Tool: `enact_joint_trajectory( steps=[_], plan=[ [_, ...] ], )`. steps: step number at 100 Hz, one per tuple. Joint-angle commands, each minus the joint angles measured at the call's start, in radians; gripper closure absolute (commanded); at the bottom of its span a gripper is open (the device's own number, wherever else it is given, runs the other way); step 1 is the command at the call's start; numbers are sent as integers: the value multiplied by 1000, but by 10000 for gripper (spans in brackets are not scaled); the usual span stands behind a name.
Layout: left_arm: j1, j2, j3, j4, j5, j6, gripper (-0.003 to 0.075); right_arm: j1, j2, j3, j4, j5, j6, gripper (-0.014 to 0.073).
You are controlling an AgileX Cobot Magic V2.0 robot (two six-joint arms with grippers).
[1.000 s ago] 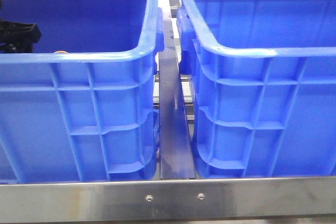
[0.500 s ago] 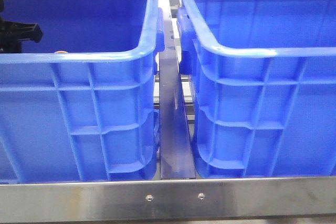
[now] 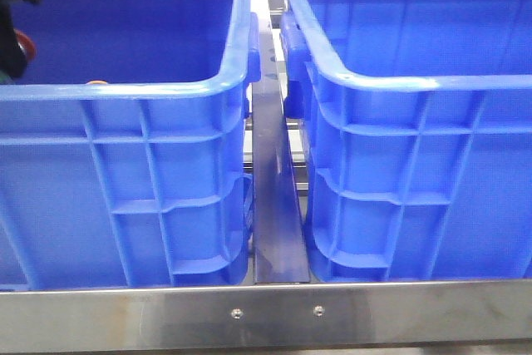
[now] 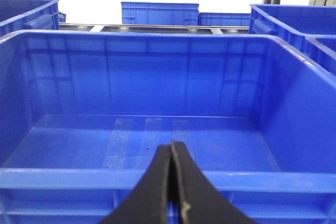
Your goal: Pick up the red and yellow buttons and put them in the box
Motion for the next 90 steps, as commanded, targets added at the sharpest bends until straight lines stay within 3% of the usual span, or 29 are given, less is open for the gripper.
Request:
enact_joint_trajectory(
  steps=[1,27,44,67,90],
  plan=[
    [-22,-90,-9,-8,-51,-7,741,-5,-17,6,-12,-79,5,662],
    [-173,-227,29,-12,-71,119,741,-5,-17,6,-12,-79,5,662],
    [-329,-277,29,-24,-107,185,741,-5,-17,6,-12,-79,5,662],
    [-548,-288,27,-148,-149,380,741,-5,-17,6,-12,-79,5,662],
    [-711,-288,27,-152,-176,418,741,-5,-17,6,-12,-79,5,662]
  ],
)
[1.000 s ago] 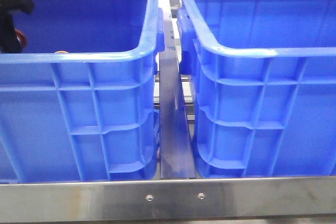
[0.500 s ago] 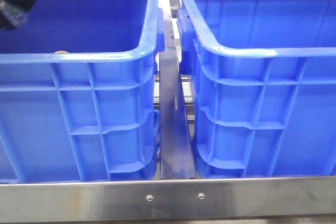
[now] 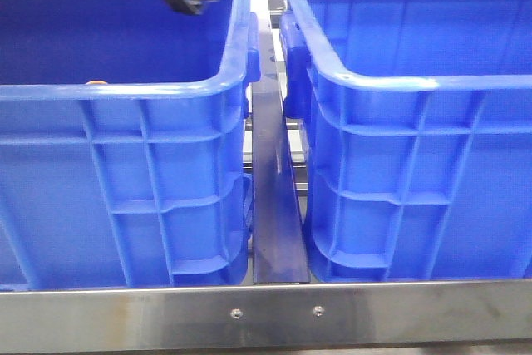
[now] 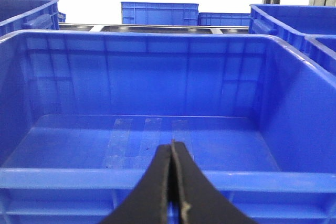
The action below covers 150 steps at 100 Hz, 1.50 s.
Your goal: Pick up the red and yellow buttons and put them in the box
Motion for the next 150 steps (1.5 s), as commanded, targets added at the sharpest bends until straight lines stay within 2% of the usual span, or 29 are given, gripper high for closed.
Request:
enact_joint_trajectory(
  steps=[1,17,66,97,113,140,150],
  plan=[
    [-53,-32,-31,-21,-81,22,741,-5,-17,6,-12,-79,5,662],
    [-97,-32,-31,-21,-79,22,741,-5,-17,6,-12,-79,5,662],
    [-95,-32,-31,-21,-78,22,741,-3,-17,-16,-8,-77,5,662],
    [-95,-32,-31,-21,-78,22,741,-3,76,-304,-8,281,5,662],
    [-95,-32,-31,-21,-78,22,741,-3,218,-456,-8,453,5,662],
    [-95,-32,-31,-21,-78,22,741,-3,499,-645,41,619,5,659],
    [-95,-32,-31,-21,-78,22,741,-3,603,-712,62,708,4,591]
  ],
)
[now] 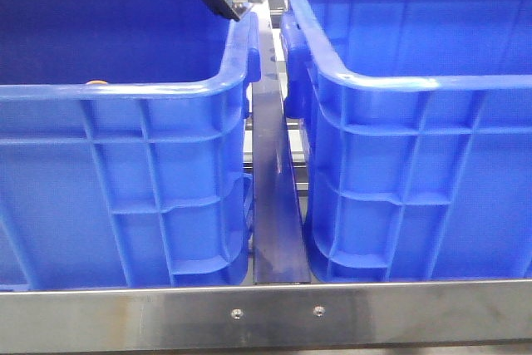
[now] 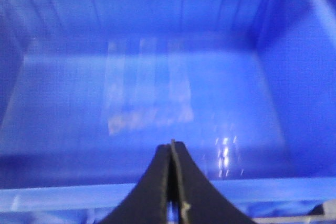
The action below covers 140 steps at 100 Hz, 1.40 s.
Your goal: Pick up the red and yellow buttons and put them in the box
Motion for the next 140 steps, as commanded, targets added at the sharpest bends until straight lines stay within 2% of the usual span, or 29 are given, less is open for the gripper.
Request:
enact_joint_trajectory(
  steps=[1,8,21,26,30,39,49,63,80,87,97,123,140],
  plan=[
    [-7,-32,-31,-17,-76,1,741,-3,94,-88,20,21,4,570],
    [-7,-32,-31,-17,-76,1,741,-3,161,-132,20,71,4,437],
    [-7,-32,-31,-17,-76,1,741,-3,256,-199,60,133,4,67],
    [-7,-32,-31,-17,-76,1,741,-3,282,-221,92,143,4,-28],
    [-7,-32,-31,-17,-76,1,741,-3,302,-237,124,152,4,-70],
    [-7,-32,-31,-17,-76,1,741,-3,340,-266,248,167,3,-46],
    [-7,-32,-31,-17,-76,1,741,-3,370,-288,441,169,-47,-26],
    [-7,-32,-31,-17,-76,1,741,-2,408,-302,754,196,-238,-17],
    [-7,-32,-31,-17,-76,1,741,-2,500,-305,1165,351,-467,-17],
    [-7,-32,-31,-17,-76,1,741,4,542,-305,1281,406,-532,-17],
    [-7,-32,-31,-17,-76,1,741,45,590,-306,1339,417,-565,-17],
    [-7,-32,-31,-17,-76,1,741,222,667,-370,1337,356,-573,-17],
    [-7,-32,-31,-17,-76,1,741,276,711,-396,1335,339,-573,-17]
  ],
)
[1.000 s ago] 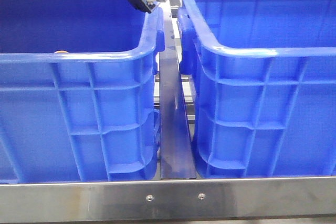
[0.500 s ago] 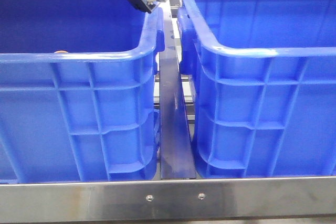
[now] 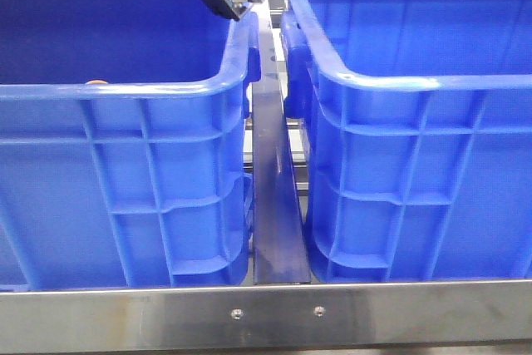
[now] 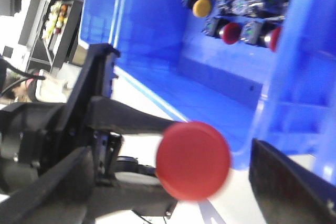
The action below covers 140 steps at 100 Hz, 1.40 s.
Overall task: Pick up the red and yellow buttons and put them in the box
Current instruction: 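Close the right gripper on the red button and open the left gripper, then carry the red button with the right gripper over the empty bin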
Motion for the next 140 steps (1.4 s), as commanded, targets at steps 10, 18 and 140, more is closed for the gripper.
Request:
enact_joint_trajectory(
  steps=[10,18,140],
  plan=[
    [-7,-32,-31,-17,-74,1,741,18,20,-39,51,-9,-16,-17],
    [-7,-32,-31,-17,-74,1,741,18,22,-39,42,-10,-16,-14],
    [-7,-32,-31,-5,-97,1,176,-187,15,-105,37,-51,-163,316]
  ],
)
